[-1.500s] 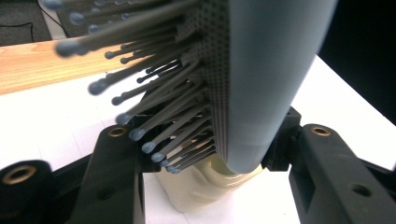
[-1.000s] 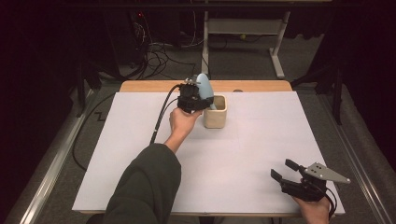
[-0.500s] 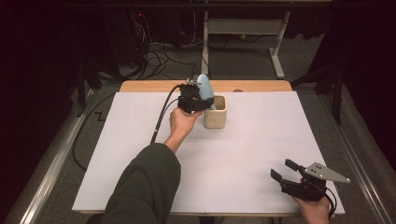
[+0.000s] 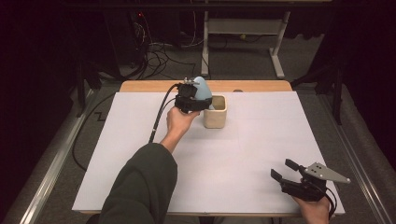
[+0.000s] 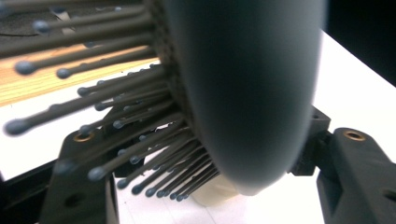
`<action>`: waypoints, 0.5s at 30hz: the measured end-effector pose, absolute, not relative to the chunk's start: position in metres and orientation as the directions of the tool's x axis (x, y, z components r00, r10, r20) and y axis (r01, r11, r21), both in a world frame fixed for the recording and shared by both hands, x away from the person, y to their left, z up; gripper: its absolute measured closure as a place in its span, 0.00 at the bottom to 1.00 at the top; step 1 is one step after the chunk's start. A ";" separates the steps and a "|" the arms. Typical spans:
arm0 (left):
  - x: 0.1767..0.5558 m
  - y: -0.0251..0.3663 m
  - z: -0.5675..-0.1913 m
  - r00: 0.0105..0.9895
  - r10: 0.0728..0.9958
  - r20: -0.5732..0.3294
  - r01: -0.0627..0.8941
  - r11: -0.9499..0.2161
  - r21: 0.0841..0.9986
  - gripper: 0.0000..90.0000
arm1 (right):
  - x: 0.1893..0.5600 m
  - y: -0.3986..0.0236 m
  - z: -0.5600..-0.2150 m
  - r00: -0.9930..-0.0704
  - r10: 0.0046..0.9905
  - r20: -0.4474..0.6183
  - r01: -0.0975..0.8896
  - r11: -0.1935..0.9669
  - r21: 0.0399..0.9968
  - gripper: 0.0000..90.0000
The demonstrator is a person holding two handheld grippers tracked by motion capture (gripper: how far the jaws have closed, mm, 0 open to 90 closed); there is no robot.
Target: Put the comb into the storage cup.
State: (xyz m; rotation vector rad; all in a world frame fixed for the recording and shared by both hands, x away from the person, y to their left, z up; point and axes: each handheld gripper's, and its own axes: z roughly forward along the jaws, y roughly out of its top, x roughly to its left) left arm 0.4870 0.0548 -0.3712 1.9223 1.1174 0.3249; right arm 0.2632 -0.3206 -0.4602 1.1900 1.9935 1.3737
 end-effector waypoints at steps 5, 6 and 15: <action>0.486 0.056 -0.370 0.573 0.798 -0.186 0.577 -0.231 0.783 0.37 | 0.263 -0.320 -0.460 -0.533 0.839 0.109 0.401 0.137 0.906 0.29; 0.486 0.057 -0.370 0.576 0.796 -0.187 0.576 -0.232 0.784 0.36 | 0.263 -0.320 -0.460 -0.532 0.839 0.109 0.401 0.137 0.906 0.29; 0.485 0.063 -0.368 0.589 0.788 -0.177 0.560 -0.241 0.792 0.30 | 0.263 -0.321 -0.460 -0.532 0.839 0.109 0.400 0.136 0.906 0.29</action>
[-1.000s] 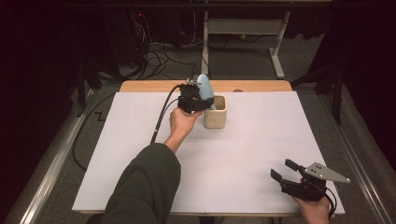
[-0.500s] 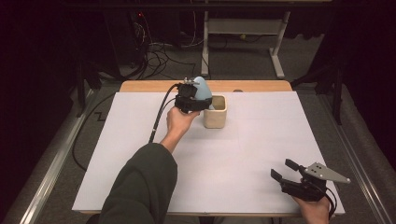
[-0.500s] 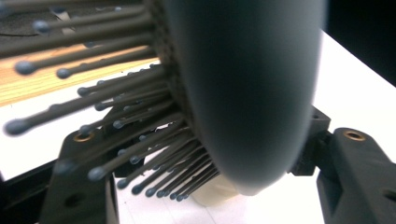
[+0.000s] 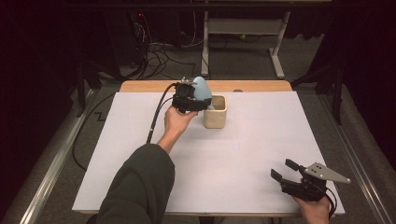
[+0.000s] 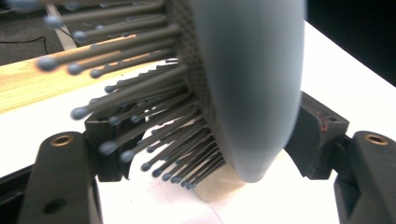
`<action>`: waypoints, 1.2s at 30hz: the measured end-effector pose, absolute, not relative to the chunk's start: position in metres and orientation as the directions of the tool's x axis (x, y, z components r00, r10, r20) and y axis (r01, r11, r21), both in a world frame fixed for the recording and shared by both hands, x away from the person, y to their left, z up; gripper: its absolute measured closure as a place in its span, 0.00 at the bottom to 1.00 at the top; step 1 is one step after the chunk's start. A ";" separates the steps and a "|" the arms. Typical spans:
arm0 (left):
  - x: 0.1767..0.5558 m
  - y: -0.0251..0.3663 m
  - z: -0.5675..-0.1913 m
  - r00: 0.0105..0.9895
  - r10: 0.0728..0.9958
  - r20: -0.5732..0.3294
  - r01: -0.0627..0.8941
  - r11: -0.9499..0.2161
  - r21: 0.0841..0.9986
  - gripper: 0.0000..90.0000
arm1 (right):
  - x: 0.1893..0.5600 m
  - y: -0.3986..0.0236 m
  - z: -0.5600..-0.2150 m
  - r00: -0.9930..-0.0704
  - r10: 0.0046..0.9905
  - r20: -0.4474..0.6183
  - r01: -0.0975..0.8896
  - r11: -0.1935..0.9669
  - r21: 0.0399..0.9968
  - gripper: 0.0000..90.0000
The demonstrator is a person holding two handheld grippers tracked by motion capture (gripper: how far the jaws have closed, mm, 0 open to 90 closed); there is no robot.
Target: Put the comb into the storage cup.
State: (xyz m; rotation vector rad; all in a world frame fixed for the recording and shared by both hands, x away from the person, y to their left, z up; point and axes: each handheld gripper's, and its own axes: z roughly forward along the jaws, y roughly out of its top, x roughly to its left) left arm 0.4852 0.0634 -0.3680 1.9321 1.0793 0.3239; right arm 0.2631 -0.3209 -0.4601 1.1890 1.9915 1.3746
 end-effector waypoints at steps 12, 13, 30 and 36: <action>0.482 0.068 -0.371 0.594 0.785 -0.178 0.561 -0.245 0.791 0.28 | 0.263 -0.320 -0.460 -0.533 0.839 0.109 0.401 0.137 0.906 0.29; 0.482 0.068 -0.371 0.594 0.785 -0.177 0.560 -0.246 0.791 0.28 | 0.263 -0.321 -0.460 -0.532 0.840 0.109 0.401 0.137 0.906 0.29; 0.473 0.078 -0.369 0.606 0.780 -0.157 0.537 -0.256 0.803 0.26 | 0.263 -0.321 -0.460 -0.531 0.839 0.114 0.403 0.132 0.906 0.29; 0.470 0.081 -0.367 0.611 0.776 -0.153 0.532 -0.260 0.806 0.26 | 0.264 -0.321 -0.460 -0.531 0.840 0.115 0.404 0.131 0.905 0.29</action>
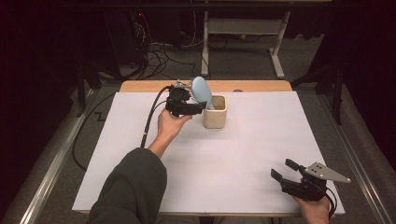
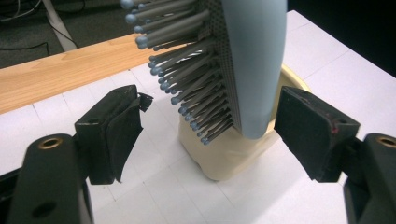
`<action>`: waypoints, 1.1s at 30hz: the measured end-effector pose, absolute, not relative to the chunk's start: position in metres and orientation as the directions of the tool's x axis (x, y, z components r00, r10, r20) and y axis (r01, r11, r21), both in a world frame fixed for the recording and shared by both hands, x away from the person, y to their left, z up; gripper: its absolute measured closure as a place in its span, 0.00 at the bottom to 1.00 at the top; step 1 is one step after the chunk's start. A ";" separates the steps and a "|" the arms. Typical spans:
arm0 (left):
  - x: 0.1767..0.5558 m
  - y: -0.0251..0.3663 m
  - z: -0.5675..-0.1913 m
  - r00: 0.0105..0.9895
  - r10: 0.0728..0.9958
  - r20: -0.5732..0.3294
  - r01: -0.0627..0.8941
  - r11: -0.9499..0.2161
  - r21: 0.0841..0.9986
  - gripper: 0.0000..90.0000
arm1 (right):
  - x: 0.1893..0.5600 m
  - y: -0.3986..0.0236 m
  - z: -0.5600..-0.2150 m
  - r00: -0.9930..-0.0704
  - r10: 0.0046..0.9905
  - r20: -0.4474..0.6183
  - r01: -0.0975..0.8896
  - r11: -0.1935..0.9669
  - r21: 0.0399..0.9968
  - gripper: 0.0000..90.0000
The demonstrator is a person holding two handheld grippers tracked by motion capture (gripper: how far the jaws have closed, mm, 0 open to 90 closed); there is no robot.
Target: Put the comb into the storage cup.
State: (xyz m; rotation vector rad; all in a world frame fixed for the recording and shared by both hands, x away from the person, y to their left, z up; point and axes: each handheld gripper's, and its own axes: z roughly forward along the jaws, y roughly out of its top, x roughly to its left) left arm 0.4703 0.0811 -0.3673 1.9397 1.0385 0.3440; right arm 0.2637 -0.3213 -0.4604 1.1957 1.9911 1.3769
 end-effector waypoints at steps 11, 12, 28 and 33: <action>0.467 0.087 -0.367 0.614 0.775 -0.149 0.530 -0.265 0.806 0.26 | 0.264 -0.322 -0.461 -0.528 0.841 0.117 0.406 0.128 0.905 0.30; 0.467 0.087 -0.367 0.614 0.775 -0.149 0.529 -0.265 0.806 0.26 | 0.264 -0.322 -0.461 -0.528 0.841 0.117 0.405 0.128 0.905 0.30; 0.461 0.094 -0.366 0.621 0.771 -0.139 0.517 -0.270 0.813 0.27 | 0.264 -0.322 -0.461 -0.528 0.841 0.116 0.404 0.129 0.905 0.30; 0.459 0.097 -0.365 0.627 0.767 -0.135 0.512 -0.275 0.814 0.29 | 0.264 -0.322 -0.461 -0.530 0.840 0.115 0.404 0.131 0.905 0.30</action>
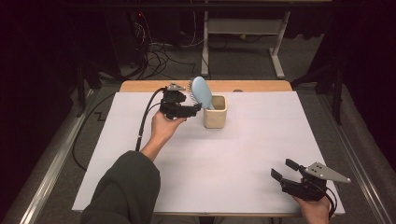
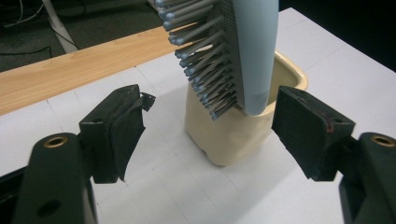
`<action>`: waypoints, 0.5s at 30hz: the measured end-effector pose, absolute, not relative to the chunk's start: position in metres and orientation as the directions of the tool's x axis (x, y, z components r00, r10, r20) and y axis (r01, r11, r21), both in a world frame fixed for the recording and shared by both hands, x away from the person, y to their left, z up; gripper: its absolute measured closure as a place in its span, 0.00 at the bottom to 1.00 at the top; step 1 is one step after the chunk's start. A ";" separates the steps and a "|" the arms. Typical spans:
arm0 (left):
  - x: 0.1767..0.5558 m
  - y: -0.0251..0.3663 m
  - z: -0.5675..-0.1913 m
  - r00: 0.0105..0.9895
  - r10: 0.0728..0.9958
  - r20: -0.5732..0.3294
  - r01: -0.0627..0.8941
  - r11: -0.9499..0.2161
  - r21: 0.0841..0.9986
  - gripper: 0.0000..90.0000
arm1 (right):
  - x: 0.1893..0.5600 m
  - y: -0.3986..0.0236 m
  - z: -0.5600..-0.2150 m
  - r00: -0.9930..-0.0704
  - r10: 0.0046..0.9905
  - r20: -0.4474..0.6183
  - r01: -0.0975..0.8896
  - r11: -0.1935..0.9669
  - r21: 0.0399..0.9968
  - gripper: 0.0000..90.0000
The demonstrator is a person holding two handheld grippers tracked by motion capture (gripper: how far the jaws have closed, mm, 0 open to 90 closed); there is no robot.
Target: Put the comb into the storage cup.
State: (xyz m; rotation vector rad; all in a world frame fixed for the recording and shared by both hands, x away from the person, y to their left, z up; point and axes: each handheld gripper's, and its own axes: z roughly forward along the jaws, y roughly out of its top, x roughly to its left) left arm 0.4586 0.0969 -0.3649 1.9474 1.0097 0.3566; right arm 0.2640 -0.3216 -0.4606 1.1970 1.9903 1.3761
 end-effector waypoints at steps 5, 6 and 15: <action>0.456 0.098 -0.365 0.629 0.766 -0.133 0.511 -0.278 0.813 0.29 | 0.264 -0.322 -0.461 -0.529 0.841 0.115 0.405 0.131 0.905 0.30; 0.456 0.099 -0.366 0.629 0.766 -0.133 0.513 -0.279 0.812 0.29 | 0.264 -0.322 -0.461 -0.529 0.841 0.114 0.403 0.131 0.906 0.30; 0.453 0.106 -0.366 0.627 0.772 -0.109 0.508 -0.298 0.808 0.30 | 0.264 -0.322 -0.460 -0.528 0.842 0.113 0.401 0.130 0.907 0.30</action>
